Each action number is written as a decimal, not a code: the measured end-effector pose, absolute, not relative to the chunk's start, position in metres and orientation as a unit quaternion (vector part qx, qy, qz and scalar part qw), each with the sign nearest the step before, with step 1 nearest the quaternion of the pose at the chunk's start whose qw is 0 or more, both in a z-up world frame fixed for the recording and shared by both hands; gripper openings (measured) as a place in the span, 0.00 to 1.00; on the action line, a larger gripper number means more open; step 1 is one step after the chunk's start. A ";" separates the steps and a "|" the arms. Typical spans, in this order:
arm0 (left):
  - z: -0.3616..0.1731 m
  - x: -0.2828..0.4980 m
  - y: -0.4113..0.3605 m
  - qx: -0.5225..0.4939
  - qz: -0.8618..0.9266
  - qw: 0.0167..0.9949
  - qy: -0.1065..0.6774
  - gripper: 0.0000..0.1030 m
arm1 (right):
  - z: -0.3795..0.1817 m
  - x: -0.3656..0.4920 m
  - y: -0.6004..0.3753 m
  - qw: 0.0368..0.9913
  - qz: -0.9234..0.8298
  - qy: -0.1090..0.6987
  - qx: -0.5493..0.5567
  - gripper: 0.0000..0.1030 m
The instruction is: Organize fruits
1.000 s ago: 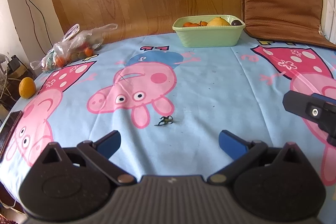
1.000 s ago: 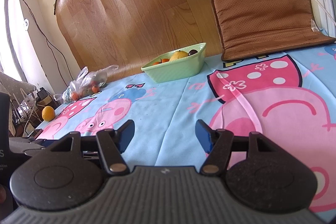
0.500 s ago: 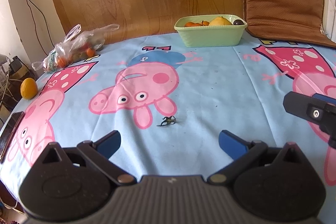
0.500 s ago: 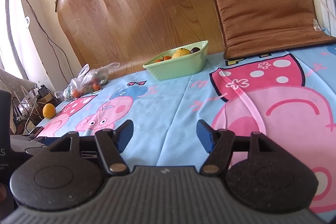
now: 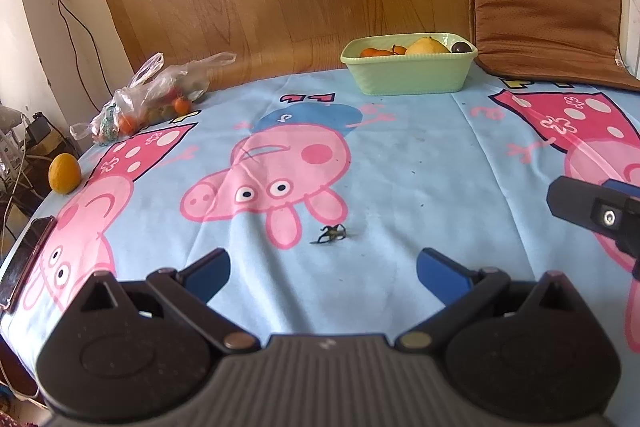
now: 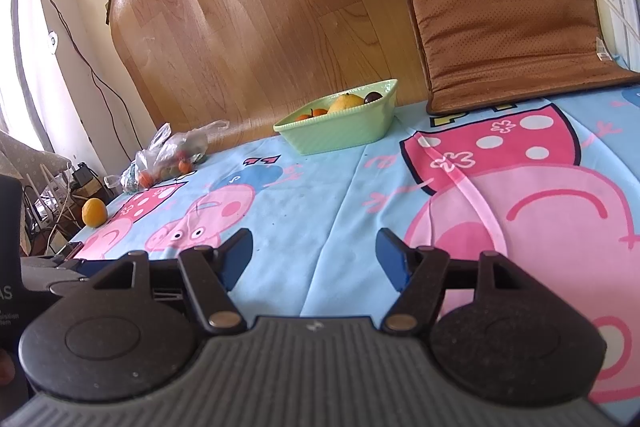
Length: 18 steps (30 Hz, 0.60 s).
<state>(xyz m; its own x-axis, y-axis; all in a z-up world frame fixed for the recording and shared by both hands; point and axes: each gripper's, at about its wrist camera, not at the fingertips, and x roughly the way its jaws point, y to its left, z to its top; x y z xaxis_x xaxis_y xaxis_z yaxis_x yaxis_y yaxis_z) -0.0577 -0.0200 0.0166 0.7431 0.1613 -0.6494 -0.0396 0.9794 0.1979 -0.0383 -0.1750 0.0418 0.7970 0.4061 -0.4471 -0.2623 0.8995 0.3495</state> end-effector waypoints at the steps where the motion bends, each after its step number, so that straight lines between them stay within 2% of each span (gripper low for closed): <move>1: 0.017 -0.058 -0.020 0.086 0.054 0.930 0.354 1.00 | 0.042 -0.038 -0.175 0.938 0.178 0.264 0.136 0.68; 18: 0.016 -0.059 -0.022 0.085 0.052 0.929 0.356 1.00 | 0.042 -0.039 -0.176 0.938 0.178 0.263 0.137 0.68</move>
<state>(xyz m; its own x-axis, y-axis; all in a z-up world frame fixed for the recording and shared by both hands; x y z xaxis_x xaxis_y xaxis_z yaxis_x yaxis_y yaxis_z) -0.0586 -0.0221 0.0165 0.7416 0.1572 -0.6522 -0.0357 0.9800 0.1956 -0.0393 -0.1758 0.0419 0.7981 0.4068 -0.4445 -0.2624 0.8987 0.3514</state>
